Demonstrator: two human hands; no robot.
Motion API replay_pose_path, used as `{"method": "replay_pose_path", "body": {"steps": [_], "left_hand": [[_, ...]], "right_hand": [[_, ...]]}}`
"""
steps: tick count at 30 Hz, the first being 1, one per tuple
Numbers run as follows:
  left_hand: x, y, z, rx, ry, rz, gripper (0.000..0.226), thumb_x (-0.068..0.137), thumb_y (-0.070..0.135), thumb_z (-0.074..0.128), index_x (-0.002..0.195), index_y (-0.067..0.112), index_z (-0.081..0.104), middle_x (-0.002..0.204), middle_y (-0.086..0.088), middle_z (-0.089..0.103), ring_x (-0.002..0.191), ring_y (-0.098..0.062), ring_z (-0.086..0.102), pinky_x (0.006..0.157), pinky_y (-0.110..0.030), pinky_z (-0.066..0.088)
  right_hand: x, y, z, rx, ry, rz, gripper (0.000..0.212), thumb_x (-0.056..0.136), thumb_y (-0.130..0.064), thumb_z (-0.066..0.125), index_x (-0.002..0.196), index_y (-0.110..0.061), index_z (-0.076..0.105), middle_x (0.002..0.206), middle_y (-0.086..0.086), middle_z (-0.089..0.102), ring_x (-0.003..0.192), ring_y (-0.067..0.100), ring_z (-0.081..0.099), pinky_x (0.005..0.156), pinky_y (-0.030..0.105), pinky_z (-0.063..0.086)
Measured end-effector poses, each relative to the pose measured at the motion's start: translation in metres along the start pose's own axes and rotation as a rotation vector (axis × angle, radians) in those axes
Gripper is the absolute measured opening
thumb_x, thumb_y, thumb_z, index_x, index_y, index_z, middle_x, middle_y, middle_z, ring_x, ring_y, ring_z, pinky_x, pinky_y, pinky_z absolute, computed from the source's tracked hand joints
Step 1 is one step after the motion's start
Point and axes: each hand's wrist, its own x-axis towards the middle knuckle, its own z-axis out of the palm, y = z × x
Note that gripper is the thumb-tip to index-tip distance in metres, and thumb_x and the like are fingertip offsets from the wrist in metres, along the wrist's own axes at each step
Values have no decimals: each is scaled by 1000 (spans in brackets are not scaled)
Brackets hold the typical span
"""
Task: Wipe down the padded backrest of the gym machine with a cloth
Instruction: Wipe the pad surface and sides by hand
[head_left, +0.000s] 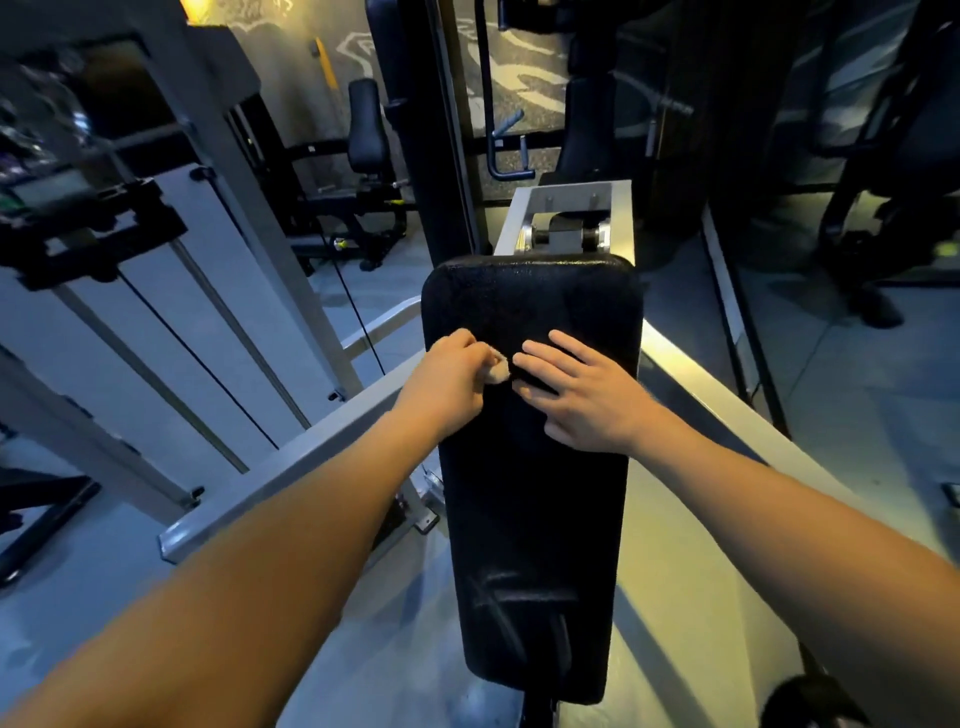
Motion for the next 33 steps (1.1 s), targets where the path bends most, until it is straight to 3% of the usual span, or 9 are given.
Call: {"method": "replay_pose_path", "body": {"steps": [2, 5, 8, 12, 16, 21, 25, 29, 33], "left_hand": [[16, 8, -19, -50, 130, -10, 28, 89, 3, 64, 116, 8, 68, 116, -10, 56, 109, -31, 57, 86, -32, 44], [47, 32, -36, -119, 374, 4, 26, 89, -4, 58, 112, 6, 66, 113, -15, 57, 102, -35, 57, 84, -39, 47], [57, 49, -23, -16, 363, 4, 38, 80, -10, 59, 112, 10, 62, 116, -13, 56, 102, -34, 51, 82, -34, 40], [39, 44, 1, 49, 320, 43, 45, 72, -13, 63, 113, 6, 65, 115, -14, 60, 99, -36, 52, 83, -41, 47], [9, 46, 22, 36, 212, 16, 46, 75, -13, 63, 118, 4, 66, 114, -15, 61, 98, -37, 56, 83, -46, 52], [12, 59, 1, -10, 50, -75, 29, 89, 6, 67, 116, 10, 62, 117, -8, 56, 105, -28, 57, 82, -30, 41], [39, 74, -17, -28, 220, -16, 13, 94, 7, 61, 107, 6, 63, 111, -13, 57, 101, -32, 57, 78, -32, 39], [37, 75, -1, -96, 395, -3, 14, 92, 0, 61, 105, 4, 65, 109, -13, 60, 98, -33, 58, 81, -39, 49], [42, 77, 0, -148, 535, -16, 18, 93, 1, 60, 109, 8, 63, 112, -9, 60, 98, -31, 59, 83, -39, 51]], "right_hand": [[-12, 3, -11, -9, 50, 123, 43, 85, -34, 63, 122, -14, 67, 142, 15, 56, 137, 36, 49, 120, 53, 29], [-37, 16, -21, -54, 112, 291, 43, 88, -29, 64, 128, -13, 65, 140, 14, 57, 133, 35, 51, 116, 52, 31], [-52, 19, -16, -31, 64, 272, 52, 92, -22, 63, 143, -12, 57, 153, 16, 49, 144, 34, 44, 121, 52, 29], [-52, 6, -2, 71, 66, 364, 59, 90, -12, 64, 148, -9, 51, 159, 16, 40, 150, 35, 33, 123, 54, 27], [-46, 1, -12, 71, -85, 404, 65, 94, -34, 55, 154, -12, 42, 165, 14, 28, 156, 32, 18, 127, 52, 12], [-43, -9, -21, 18, -230, 407, 91, 86, -58, 49, 159, -8, 30, 168, 19, 17, 157, 37, 3, 126, 57, -1], [-49, -3, -28, 0, -258, 350, 97, 84, -59, 54, 161, -9, 24, 168, 20, 12, 157, 38, 1, 126, 58, 1], [-61, 7, -28, 37, -244, 313, 82, 94, -47, 57, 162, -15, 22, 168, 15, 16, 157, 33, 7, 128, 51, 4], [-73, 3, -15, 63, -188, 332, 72, 98, -32, 61, 159, -11, 28, 166, 17, 24, 155, 35, 17, 126, 52, 17]]}}
